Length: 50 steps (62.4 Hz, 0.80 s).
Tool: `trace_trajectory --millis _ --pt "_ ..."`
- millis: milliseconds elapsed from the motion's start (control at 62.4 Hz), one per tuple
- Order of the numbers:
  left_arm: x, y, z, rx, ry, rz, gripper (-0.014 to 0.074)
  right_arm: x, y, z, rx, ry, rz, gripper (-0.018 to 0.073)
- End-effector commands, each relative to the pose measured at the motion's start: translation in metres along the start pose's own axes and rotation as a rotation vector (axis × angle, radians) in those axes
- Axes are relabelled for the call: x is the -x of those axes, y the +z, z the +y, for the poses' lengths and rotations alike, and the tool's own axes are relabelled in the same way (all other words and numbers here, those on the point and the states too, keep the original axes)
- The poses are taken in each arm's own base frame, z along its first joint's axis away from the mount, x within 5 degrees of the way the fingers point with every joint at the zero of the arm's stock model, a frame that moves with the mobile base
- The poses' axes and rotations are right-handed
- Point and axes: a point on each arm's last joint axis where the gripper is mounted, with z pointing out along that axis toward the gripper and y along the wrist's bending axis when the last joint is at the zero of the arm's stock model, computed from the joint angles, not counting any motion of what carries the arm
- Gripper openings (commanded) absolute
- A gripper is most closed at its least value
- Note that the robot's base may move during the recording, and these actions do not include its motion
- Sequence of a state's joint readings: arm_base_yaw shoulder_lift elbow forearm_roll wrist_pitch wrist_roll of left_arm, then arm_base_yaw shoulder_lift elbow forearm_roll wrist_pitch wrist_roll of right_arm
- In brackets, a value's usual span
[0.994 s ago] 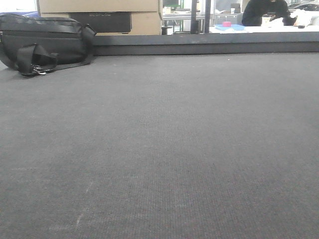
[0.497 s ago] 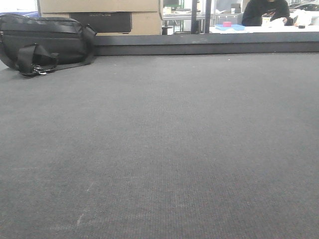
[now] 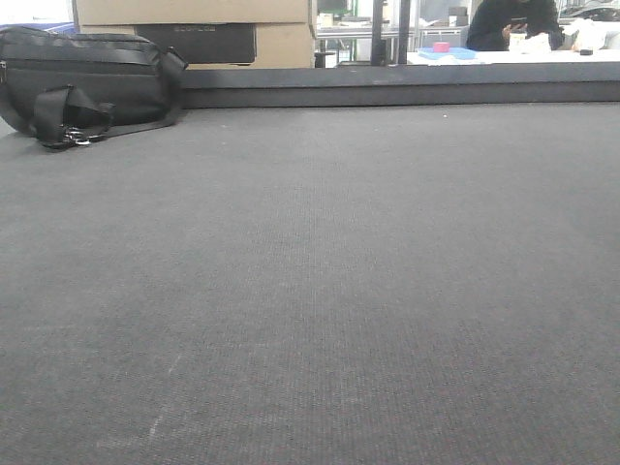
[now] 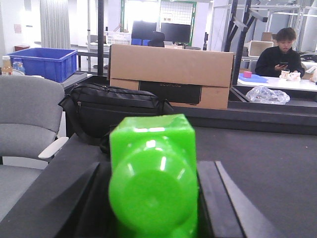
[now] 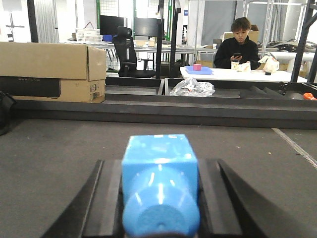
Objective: Grab block from conveyor and place in blue bin
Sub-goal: 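Lift both held blocks up off the conveyor belt, then drive the base to the shelf of blue bins holding both blocks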
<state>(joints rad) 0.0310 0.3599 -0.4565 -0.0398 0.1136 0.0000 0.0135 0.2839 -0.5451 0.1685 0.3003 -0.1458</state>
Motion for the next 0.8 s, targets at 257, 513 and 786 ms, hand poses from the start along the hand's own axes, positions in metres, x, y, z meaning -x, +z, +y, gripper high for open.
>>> trace_trajectory --millis 257,513,786 --pt "0.0039 -0.0015 -0.0005 -0.006 0.002 -0.035 -0.0111 0.0023 -0.0006 -0.0004 -0.006 -0.004 -0.026 -0.0162" --pt "0.0039 -0.0015 -0.0005 -0.006 0.002 -0.035 -0.0111 0.0023 -0.0006 -0.0004 -0.006 -0.004 -0.026 -0.0162" --pt "0.0039 -0.0015 -0.0005 -0.006 0.002 -0.035 -0.0111 0.0023 -0.0006 -0.0004 -0.006 -0.004 -0.026 -0.0162"
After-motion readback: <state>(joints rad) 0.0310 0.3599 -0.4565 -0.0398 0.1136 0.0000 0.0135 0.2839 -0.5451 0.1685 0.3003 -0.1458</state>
